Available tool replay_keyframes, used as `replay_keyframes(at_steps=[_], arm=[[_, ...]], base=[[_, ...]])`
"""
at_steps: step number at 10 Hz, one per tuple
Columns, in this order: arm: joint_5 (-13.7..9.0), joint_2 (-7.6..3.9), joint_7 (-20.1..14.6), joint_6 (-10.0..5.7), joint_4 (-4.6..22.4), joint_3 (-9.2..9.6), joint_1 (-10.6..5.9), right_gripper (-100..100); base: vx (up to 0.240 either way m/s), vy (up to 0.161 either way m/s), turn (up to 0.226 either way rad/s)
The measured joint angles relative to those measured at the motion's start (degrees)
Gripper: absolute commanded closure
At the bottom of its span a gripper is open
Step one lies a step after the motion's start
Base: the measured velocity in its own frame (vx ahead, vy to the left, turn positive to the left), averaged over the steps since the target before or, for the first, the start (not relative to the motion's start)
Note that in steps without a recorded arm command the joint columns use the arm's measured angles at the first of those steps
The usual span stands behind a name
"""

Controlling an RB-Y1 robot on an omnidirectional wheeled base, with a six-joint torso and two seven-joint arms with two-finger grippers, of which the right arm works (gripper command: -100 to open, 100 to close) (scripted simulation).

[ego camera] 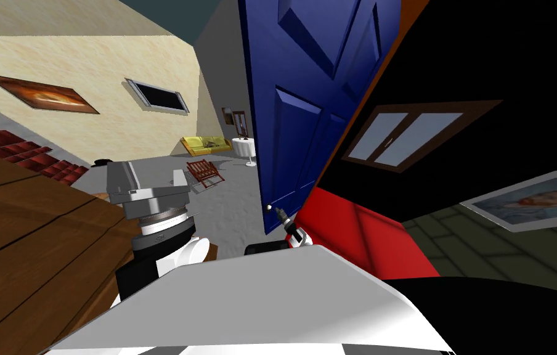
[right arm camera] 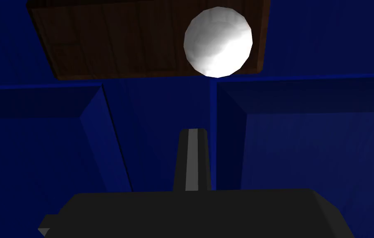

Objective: Push the door open

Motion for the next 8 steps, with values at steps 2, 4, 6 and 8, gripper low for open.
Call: replay_keyframes(at_steps=[2,4,6,8], arm=[[-0.1,-0.09,-0.3,0.21,-0.3,-0.03,0.02,-100],[-0.2,0.0,-0.8,0.58,-0.8,-0.07,0.03,-100],[-0.2,0.12,-1.0,0.83,-1.1,-0.06,0.17,-100],[-0.3,0.06,-0.6,0.72,-1.0,-0.26,0.3,-100]], base=[[-0.253,-0.029,-0.061],[-0.265,-0.038,-0.055],[-0.009,0.016,0.012],[0.158,0.08,0.019]])
